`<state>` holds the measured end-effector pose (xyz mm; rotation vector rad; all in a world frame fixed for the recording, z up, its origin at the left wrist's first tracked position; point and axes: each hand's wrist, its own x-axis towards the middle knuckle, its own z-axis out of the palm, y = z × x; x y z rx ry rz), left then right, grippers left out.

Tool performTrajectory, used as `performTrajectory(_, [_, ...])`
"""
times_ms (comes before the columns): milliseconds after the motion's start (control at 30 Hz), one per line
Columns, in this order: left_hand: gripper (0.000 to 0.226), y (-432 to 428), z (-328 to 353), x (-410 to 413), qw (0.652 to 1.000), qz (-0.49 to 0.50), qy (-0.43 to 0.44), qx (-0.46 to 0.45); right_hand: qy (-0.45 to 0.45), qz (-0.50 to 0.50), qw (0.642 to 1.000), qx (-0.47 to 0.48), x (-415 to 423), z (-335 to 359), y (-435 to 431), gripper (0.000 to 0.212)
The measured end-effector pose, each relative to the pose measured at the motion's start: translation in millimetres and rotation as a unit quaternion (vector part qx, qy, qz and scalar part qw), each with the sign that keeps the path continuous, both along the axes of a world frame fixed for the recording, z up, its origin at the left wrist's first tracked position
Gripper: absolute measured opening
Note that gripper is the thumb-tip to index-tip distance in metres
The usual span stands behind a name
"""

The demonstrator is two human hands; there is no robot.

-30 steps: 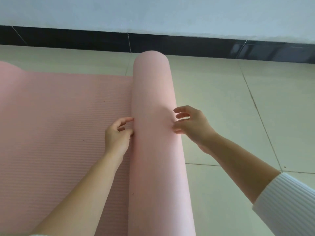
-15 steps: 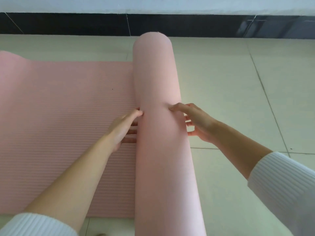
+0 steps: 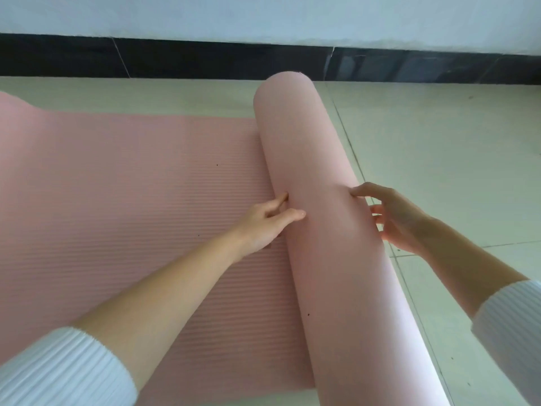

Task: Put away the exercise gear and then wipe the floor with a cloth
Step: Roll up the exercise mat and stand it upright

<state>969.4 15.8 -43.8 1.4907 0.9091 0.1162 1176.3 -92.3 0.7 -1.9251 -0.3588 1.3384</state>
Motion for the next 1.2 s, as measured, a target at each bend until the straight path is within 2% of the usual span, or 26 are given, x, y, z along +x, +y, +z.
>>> performTrajectory(67, [0.074,0,-4,18,0.999,-0.028,0.013,0.036,-0.002,-0.021,1.0,-0.005,13,-2,-8,0.034])
performTrajectory(200, [0.078,-5,-8,29,0.993,-0.051,0.044,0.097,-0.024,-0.009,1.0,0.007,23,-13,-16,0.057])
performTrajectory(300, [0.081,-8,-7,22,0.991,-0.032,0.061,0.116,-0.045,0.038,0.998,0.029,21,-15,-14,0.057])
performTrajectory(367, [0.073,-4,-3,17,0.995,-0.011,0.044,0.084,-0.069,0.062,0.995,0.043,16,-13,-7,0.053])
performTrajectory(433, [0.055,0,3,11,0.998,0.019,0.044,0.051,-0.107,0.074,0.99,0.055,7,-11,-1,0.044])
performTrajectory(567, [0.029,10,-5,-12,0.993,0.096,0.064,-0.005,-0.222,0.135,0.962,0.079,-18,-6,11,0.028])
performTrajectory(600, [0.024,12,-8,-20,0.99,0.132,0.052,0.005,-0.236,0.157,0.955,0.093,-26,-4,14,0.027])
performTrajectory(667, [0.038,20,-11,-34,0.976,0.201,0.018,0.086,-0.244,0.196,0.941,0.129,-43,1,22,0.025])
performTrajectory(733, [0.038,28,-4,-47,0.953,0.247,-0.028,0.173,-0.26,0.217,0.927,0.16,-63,7,33,0.023])
performTrajectory(767, [0.031,31,0,-52,0.947,0.254,-0.047,0.192,-0.256,0.215,0.926,0.175,-73,11,40,0.024])
performTrajectory(833, [0.017,35,6,-61,0.945,0.268,-0.071,0.175,-0.188,0.191,0.94,0.213,-91,20,52,0.027])
performTrajectory(867, [0.018,37,7,-66,0.946,0.276,-0.073,0.151,-0.139,0.178,0.946,0.232,-99,24,58,0.028])
performTrajectory(933, [0.037,41,6,-81,0.947,0.297,-0.042,0.11,-0.05,0.124,0.959,0.248,-113,28,71,0.031])
performTrajectory(1000, [0.048,46,3,-100,0.949,0.301,-0.006,0.092,-0.023,0.06,0.975,0.214,-126,23,83,0.038])
performTrajectory(1033, [0.049,48,2,-110,0.951,0.296,0.011,0.09,-0.077,0.064,0.98,0.171,-131,20,89,0.041])
performTrajectory(1100, [0.051,55,2,-127,0.95,0.294,0.025,0.104,-0.223,0.137,0.961,0.09,-142,9,99,0.038])
performTrajectory(1133, [0.048,58,2,-134,0.946,0.294,0.031,0.135,-0.259,0.164,0.948,0.084,-149,7,103,0.034])
performTrajectory(1200, [0.044,66,2,-147,0.931,0.291,0.035,0.22,-0.257,0.197,0.94,0.11,-164,7,110,0.029])
